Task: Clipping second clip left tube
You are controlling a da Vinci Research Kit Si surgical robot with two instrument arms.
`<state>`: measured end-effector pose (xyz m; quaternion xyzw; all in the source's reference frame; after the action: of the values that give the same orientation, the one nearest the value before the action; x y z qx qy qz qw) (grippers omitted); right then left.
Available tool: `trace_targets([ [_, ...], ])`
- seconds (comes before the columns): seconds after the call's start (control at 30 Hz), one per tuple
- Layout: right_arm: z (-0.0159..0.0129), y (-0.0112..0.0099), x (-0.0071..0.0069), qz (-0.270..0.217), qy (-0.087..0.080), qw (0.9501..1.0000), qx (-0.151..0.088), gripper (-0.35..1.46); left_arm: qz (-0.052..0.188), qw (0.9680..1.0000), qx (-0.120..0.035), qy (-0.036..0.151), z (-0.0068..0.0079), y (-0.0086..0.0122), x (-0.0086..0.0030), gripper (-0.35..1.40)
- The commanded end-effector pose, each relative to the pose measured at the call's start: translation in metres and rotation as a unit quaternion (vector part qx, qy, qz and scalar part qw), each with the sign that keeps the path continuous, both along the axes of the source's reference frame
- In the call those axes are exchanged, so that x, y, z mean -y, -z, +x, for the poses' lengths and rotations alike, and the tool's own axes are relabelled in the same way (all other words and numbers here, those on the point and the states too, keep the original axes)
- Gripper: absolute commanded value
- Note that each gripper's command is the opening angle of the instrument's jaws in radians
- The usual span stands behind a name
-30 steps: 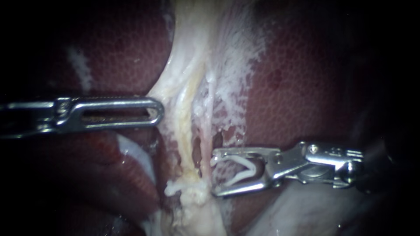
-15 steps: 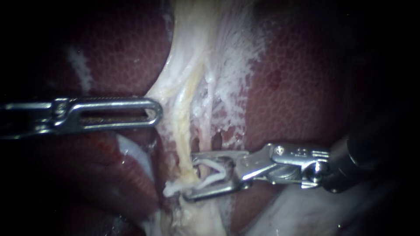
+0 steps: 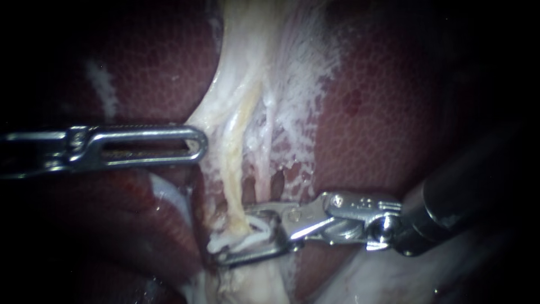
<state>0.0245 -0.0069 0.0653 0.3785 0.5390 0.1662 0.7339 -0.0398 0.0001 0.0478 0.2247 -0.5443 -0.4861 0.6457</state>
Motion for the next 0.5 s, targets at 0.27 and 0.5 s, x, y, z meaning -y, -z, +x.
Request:
trace_targets([
  [0.27,0.0011,0.0003,-0.0003,0.000,0.007,0.9998,-0.020,0.50,0.000,1.0000,-0.001,0.001,0.0000,-0.0001,0.0000,-0.35],
  [0.5,0.0016,0.0005,-0.0009,0.000,0.001,0.9998,-0.018,0.49,0.000,1.0000,-0.001,0.001,0.0000,-0.0002,0.0000,-0.35],
])
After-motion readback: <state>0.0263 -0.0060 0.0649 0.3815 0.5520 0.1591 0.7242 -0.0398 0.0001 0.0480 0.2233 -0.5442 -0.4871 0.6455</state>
